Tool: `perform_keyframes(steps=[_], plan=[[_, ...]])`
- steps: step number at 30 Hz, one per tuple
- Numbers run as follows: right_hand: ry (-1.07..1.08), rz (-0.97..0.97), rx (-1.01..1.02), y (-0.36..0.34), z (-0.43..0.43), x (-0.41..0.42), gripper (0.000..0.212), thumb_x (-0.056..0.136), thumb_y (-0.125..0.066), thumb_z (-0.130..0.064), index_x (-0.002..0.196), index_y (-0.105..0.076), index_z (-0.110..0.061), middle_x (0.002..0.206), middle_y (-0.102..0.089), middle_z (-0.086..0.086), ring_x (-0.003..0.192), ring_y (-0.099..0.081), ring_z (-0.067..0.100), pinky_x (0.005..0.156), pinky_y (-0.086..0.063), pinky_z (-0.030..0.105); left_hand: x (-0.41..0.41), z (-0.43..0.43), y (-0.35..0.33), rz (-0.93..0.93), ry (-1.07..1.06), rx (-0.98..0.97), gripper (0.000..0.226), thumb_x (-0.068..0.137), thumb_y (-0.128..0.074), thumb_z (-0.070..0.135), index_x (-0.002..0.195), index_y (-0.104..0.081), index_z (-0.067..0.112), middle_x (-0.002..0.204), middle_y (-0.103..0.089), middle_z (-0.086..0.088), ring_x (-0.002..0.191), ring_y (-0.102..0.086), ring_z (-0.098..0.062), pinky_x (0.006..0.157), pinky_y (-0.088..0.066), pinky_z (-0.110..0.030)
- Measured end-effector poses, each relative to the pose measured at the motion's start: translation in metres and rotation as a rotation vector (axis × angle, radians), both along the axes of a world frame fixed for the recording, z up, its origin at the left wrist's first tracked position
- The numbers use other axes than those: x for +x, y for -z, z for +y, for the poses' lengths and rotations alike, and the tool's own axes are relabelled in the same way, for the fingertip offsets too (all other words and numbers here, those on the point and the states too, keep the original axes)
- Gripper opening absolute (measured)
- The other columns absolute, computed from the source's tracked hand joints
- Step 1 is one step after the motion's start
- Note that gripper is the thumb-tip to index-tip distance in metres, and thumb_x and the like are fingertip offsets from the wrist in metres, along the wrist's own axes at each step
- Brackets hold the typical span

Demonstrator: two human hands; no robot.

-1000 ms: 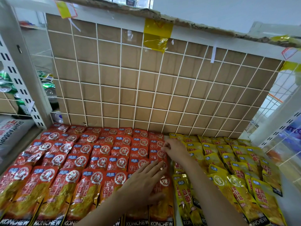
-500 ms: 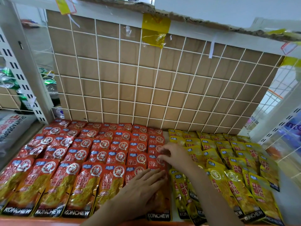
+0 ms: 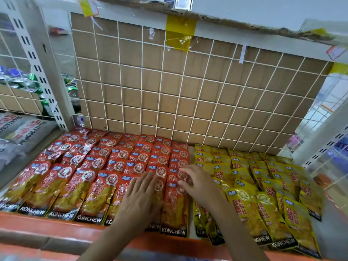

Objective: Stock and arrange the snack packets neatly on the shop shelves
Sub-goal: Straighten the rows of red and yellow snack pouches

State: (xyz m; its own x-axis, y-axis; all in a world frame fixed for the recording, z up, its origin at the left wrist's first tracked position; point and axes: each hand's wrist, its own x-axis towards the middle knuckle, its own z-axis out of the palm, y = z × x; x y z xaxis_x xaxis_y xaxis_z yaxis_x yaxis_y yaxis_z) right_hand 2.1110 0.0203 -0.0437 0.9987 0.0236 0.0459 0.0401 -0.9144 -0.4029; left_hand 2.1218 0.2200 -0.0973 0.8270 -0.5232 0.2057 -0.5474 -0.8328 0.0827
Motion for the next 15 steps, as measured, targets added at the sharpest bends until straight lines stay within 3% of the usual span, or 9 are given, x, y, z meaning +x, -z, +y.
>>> perform_keyframes(steps=[5,8,12,15], plan=[[-0.078,0.112,-0.128,0.000,0.006,-0.013,0.067,0.089,-0.045,-0.055,0.146,-0.024,-0.026,0.153,-0.020,-0.008,0.141,-0.018,0.013,0.115,-0.013,0.036,-0.001,0.012,0.010,-0.032,-0.011,0.092,0.067,0.096,-0.007,0.058,0.135,-0.042,0.016,0.135,-0.054,-0.006,0.125,-0.048,-0.026,0.106,-0.015,-0.040],[-0.097,0.145,-0.160,0.003,0.008,-0.017,0.071,0.088,-0.047,-0.057,0.147,-0.021,-0.026,0.154,-0.018,-0.008,0.141,-0.017,0.014,0.115,-0.012,0.037,0.001,0.015,0.009,-0.025,0.008,0.122,0.071,0.097,-0.008,0.059,0.131,-0.053,0.017,0.133,-0.055,-0.004,0.125,-0.049,-0.023,0.103,-0.022,-0.040],[-0.075,0.152,-0.160,0.005,0.010,-0.019,0.070,0.088,-0.047,-0.056,0.146,-0.021,-0.028,0.154,-0.017,-0.008,0.141,-0.017,0.014,0.116,-0.013,0.038,0.001,0.018,0.006,0.041,0.033,0.103,0.071,0.096,-0.010,0.062,0.136,-0.047,0.017,0.139,-0.049,-0.003,0.130,-0.042,-0.024,0.107,-0.015,-0.037],[-0.052,0.165,-0.146,0.003,0.013,-0.020,0.070,0.087,-0.048,-0.056,0.146,-0.022,-0.029,0.154,-0.017,-0.009,0.141,-0.016,0.014,0.115,-0.011,0.038,0.000,0.018,0.004,0.095,0.036,0.099,0.068,0.096,-0.013,0.062,0.135,-0.047,0.018,0.137,-0.052,-0.003,0.126,-0.048,-0.023,0.106,-0.017,-0.037]])
